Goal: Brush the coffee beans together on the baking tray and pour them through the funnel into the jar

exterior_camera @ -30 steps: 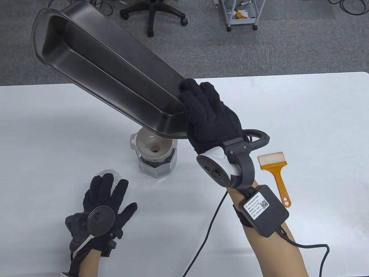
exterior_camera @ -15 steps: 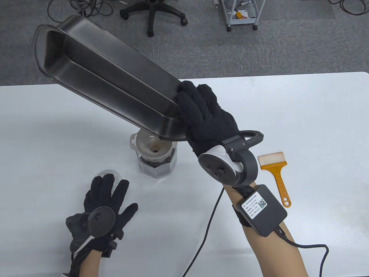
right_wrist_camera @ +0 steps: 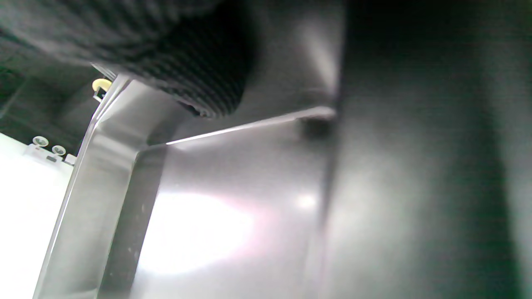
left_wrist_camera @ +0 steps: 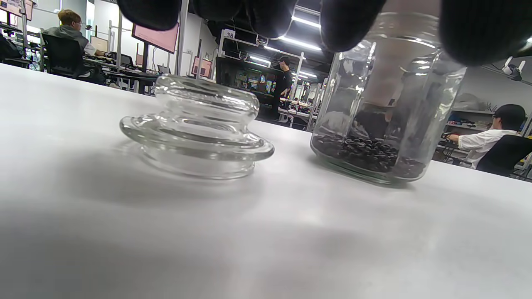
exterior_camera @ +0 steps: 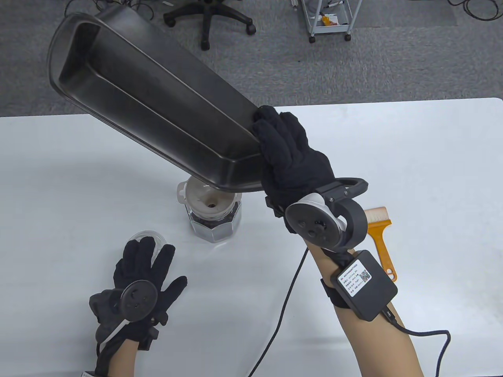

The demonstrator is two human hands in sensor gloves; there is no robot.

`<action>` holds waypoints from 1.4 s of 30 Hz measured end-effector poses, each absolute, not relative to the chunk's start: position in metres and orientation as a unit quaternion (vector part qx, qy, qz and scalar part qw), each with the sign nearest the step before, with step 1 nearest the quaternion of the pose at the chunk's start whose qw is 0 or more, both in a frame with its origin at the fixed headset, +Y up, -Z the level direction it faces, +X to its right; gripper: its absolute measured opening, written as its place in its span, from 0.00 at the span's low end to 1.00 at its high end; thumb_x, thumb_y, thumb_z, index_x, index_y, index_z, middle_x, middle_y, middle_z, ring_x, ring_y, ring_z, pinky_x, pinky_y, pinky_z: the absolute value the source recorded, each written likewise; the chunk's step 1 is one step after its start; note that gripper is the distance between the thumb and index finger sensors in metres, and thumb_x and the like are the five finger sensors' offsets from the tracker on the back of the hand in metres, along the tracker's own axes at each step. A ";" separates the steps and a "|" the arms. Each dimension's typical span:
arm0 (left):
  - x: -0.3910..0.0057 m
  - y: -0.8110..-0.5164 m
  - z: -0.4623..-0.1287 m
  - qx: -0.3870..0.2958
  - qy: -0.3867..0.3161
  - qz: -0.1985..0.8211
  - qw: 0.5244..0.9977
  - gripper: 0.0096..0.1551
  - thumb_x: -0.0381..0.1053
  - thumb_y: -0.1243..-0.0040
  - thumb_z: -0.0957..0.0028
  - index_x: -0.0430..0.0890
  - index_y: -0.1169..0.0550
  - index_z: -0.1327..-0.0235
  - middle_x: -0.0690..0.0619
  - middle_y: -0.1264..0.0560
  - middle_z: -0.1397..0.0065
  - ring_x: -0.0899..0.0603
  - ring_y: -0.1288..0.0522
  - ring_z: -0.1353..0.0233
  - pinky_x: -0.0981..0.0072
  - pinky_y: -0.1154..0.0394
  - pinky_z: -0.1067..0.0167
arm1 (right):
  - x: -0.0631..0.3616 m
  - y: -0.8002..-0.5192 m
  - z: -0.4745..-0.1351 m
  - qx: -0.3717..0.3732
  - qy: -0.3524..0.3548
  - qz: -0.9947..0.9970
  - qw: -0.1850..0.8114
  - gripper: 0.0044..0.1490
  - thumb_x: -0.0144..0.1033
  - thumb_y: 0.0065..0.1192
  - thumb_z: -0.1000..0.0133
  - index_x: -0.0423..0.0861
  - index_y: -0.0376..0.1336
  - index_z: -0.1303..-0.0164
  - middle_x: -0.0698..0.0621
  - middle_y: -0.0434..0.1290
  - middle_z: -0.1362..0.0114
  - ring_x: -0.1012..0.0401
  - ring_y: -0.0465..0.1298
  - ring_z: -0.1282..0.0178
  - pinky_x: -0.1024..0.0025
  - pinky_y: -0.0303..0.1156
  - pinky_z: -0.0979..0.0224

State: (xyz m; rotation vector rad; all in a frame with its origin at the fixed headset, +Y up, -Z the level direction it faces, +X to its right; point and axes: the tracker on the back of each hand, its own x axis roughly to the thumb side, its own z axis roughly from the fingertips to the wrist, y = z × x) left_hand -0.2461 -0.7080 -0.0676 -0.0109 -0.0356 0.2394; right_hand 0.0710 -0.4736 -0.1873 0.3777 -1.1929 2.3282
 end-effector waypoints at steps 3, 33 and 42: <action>-0.247 -0.708 -0.068 -0.006 -0.017 0.120 0.993 0.48 0.81 0.42 0.54 0.68 0.40 0.20 0.50 0.48 0.09 0.32 0.53 0.12 0.33 0.44 0.22 | 0.079 -0.472 -0.189 0.124 -0.433 0.856 0.254 0.35 0.34 0.86 0.51 0.74 0.63 0.46 0.66 0.77 0.32 0.54 0.81 0.35 0.55 0.89 0.57; -0.245 -0.709 -0.068 -0.007 -0.021 0.115 0.993 0.48 0.81 0.42 0.54 0.68 0.40 0.20 0.50 0.48 0.09 0.32 0.53 0.13 0.32 0.44 0.22 | 0.195 -0.499 -0.190 -0.050 -0.338 0.896 0.283 0.34 0.34 0.88 0.51 0.68 0.66 0.43 0.62 0.80 0.33 0.50 0.81 0.37 0.52 0.88 0.61; -0.245 -0.709 -0.065 -0.004 -0.018 0.118 0.993 0.48 0.81 0.42 0.54 0.67 0.40 0.20 0.50 0.47 0.09 0.32 0.52 0.13 0.32 0.44 0.22 | 0.218 -0.534 -0.187 -0.091 -0.292 0.908 0.286 0.33 0.34 0.88 0.50 0.67 0.66 0.43 0.61 0.80 0.34 0.50 0.82 0.38 0.52 0.88 0.62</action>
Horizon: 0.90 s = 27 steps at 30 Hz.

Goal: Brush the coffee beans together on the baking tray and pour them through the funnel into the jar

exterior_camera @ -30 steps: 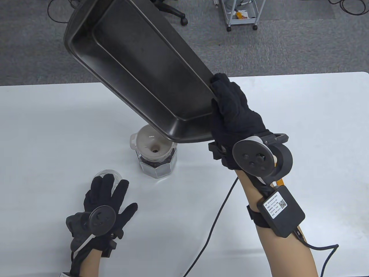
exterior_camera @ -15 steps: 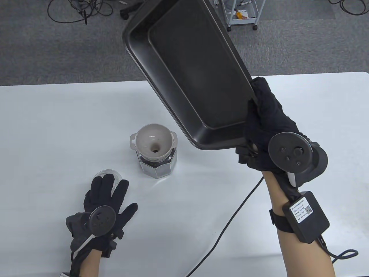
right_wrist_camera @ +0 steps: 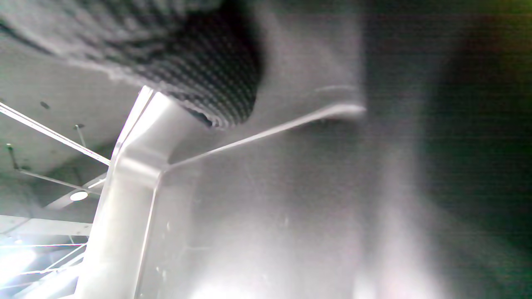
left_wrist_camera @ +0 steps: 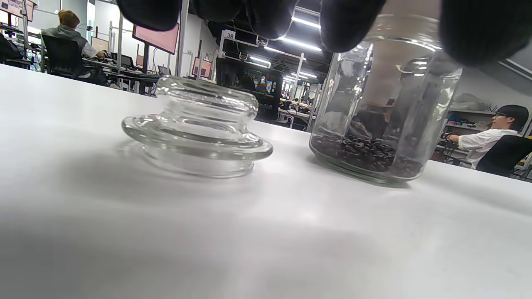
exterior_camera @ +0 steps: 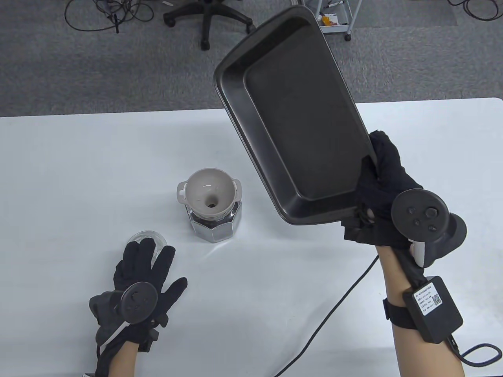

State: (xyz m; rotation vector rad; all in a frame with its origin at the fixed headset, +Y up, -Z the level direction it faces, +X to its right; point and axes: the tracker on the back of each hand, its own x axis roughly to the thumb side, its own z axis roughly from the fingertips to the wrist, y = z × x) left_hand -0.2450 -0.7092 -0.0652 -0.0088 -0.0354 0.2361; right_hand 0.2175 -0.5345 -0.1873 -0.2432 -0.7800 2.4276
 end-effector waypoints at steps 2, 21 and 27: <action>-0.245 -0.709 -0.065 -0.004 -0.017 0.118 0.993 0.48 0.81 0.42 0.54 0.68 0.40 0.20 0.50 0.47 0.09 0.32 0.52 0.12 0.32 0.44 0.22 | 0.221 -0.542 -0.187 -0.099 -0.282 0.909 0.291 0.33 0.34 0.88 0.50 0.67 0.66 0.43 0.61 0.80 0.34 0.50 0.82 0.38 0.53 0.88 0.62; -0.247 -0.709 -0.064 -0.003 -0.014 0.121 0.993 0.48 0.81 0.42 0.54 0.68 0.39 0.20 0.50 0.47 0.09 0.32 0.52 0.12 0.32 0.44 0.22 | 0.255 -0.628 -0.177 -0.192 -0.155 0.898 0.363 0.30 0.35 0.86 0.48 0.61 0.66 0.40 0.57 0.82 0.36 0.49 0.82 0.40 0.53 0.88 0.65; -0.248 -0.710 -0.065 -0.006 -0.013 0.120 0.993 0.48 0.81 0.42 0.54 0.68 0.40 0.20 0.50 0.47 0.09 0.32 0.52 0.12 0.32 0.44 0.22 | 0.260 -0.657 -0.170 -0.212 -0.115 0.886 0.396 0.30 0.35 0.86 0.47 0.59 0.67 0.39 0.56 0.82 0.37 0.48 0.82 0.41 0.52 0.88 0.66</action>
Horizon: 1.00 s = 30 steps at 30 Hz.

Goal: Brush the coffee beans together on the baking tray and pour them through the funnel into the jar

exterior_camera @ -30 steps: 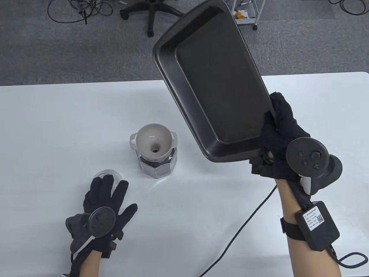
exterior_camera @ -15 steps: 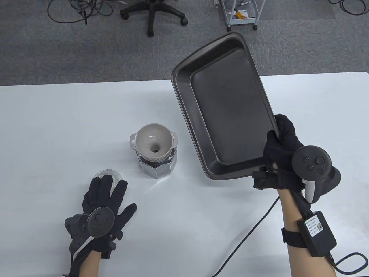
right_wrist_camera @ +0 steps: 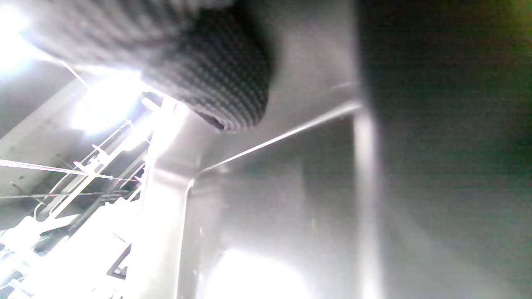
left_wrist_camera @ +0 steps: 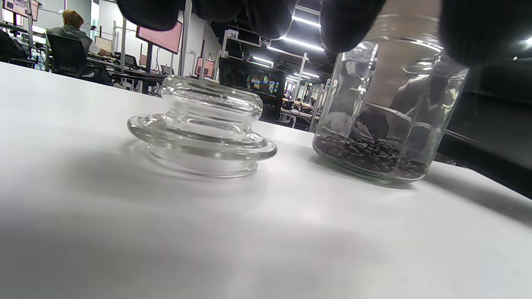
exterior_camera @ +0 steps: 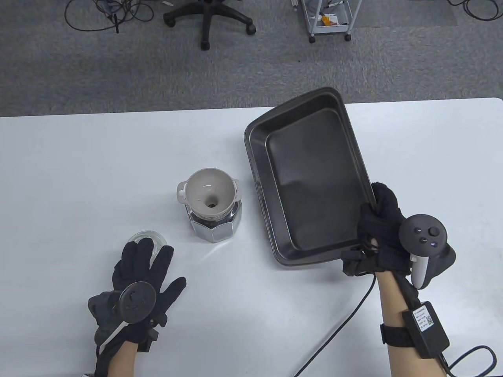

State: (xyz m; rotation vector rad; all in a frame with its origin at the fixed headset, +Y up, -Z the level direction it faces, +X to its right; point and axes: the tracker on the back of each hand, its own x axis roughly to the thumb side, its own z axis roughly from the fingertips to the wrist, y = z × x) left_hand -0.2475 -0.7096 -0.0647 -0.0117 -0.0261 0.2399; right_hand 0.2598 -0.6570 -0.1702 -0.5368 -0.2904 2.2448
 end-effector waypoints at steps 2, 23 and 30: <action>-0.248 -0.710 -0.065 -0.007 -0.013 0.118 0.993 0.48 0.81 0.42 0.54 0.68 0.40 0.20 0.50 0.48 0.09 0.32 0.52 0.12 0.32 0.44 0.22 | 0.261 -0.670 -0.167 -0.221 -0.096 0.880 0.410 0.30 0.35 0.86 0.47 0.58 0.67 0.39 0.55 0.83 0.37 0.47 0.82 0.41 0.52 0.87 0.66; -0.251 -0.713 -0.066 -0.019 0.004 0.120 0.993 0.48 0.81 0.42 0.54 0.68 0.40 0.20 0.50 0.47 0.09 0.32 0.52 0.12 0.32 0.44 0.22 | 0.257 -0.716 -0.146 -0.253 -0.030 0.857 0.448 0.37 0.21 0.83 0.49 0.54 0.63 0.35 0.43 0.81 0.34 0.39 0.82 0.42 0.47 0.85 0.61; -0.251 -0.714 -0.068 -0.026 0.008 0.119 0.992 0.48 0.81 0.42 0.54 0.68 0.40 0.20 0.50 0.47 0.09 0.32 0.52 0.12 0.32 0.44 0.22 | 0.258 -0.723 -0.144 -0.258 0.006 0.875 0.410 0.40 0.16 0.83 0.50 0.58 0.62 0.36 0.43 0.80 0.31 0.40 0.83 0.40 0.49 0.86 0.57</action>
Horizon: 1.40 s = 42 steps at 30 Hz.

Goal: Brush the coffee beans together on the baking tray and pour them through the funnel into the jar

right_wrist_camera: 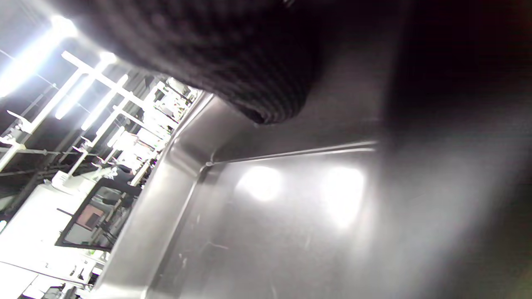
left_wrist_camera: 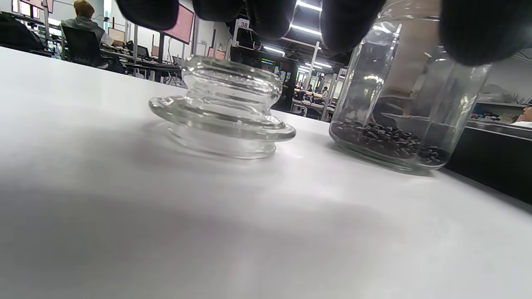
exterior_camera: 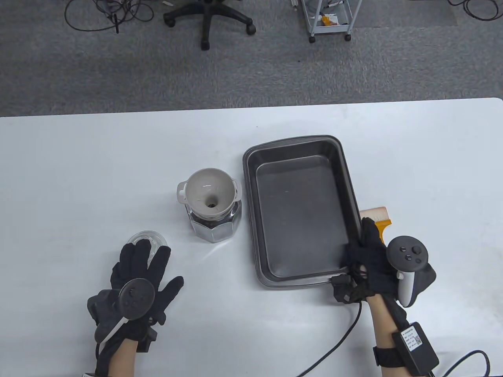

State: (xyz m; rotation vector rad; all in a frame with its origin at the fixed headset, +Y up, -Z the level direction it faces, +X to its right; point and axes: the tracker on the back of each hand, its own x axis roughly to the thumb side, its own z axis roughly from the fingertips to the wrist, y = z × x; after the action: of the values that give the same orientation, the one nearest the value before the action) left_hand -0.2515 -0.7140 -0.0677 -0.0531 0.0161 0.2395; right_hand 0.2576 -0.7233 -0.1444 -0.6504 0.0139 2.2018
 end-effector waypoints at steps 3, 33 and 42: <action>-0.252 -0.714 -0.067 -0.026 0.010 0.119 0.993 0.48 0.81 0.42 0.54 0.68 0.40 0.20 0.50 0.47 0.09 0.32 0.52 0.12 0.32 0.44 0.22 | 0.256 -0.725 -0.144 -0.239 0.043 0.909 0.340 0.42 0.24 0.80 0.47 0.63 0.57 0.33 0.49 0.78 0.27 0.48 0.84 0.38 0.61 0.87 0.54; -0.257 -0.709 -0.064 -0.010 0.007 0.135 0.991 0.48 0.81 0.42 0.54 0.68 0.40 0.20 0.50 0.47 0.09 0.32 0.52 0.12 0.32 0.44 0.22 | 0.195 -0.686 -0.124 -0.130 -0.022 0.981 0.140 0.54 0.63 0.77 0.55 0.56 0.53 0.23 0.49 0.57 0.14 0.47 0.61 0.17 0.45 0.66 0.22; -0.257 -0.710 -0.068 -0.014 0.005 0.135 0.991 0.48 0.81 0.42 0.54 0.68 0.40 0.20 0.50 0.48 0.09 0.32 0.52 0.12 0.32 0.44 0.22 | 0.156 -0.646 -0.128 -0.049 -0.053 0.983 0.167 0.53 0.68 0.73 0.55 0.59 0.54 0.23 0.47 0.54 0.12 0.42 0.58 0.15 0.36 0.57 0.21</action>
State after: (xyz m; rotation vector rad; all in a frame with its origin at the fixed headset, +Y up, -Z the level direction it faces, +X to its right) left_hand -0.2565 -0.7097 -0.0681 -0.0279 0.0090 0.2710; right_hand 0.1560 -0.6457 -0.1283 -0.1385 -0.1503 2.7980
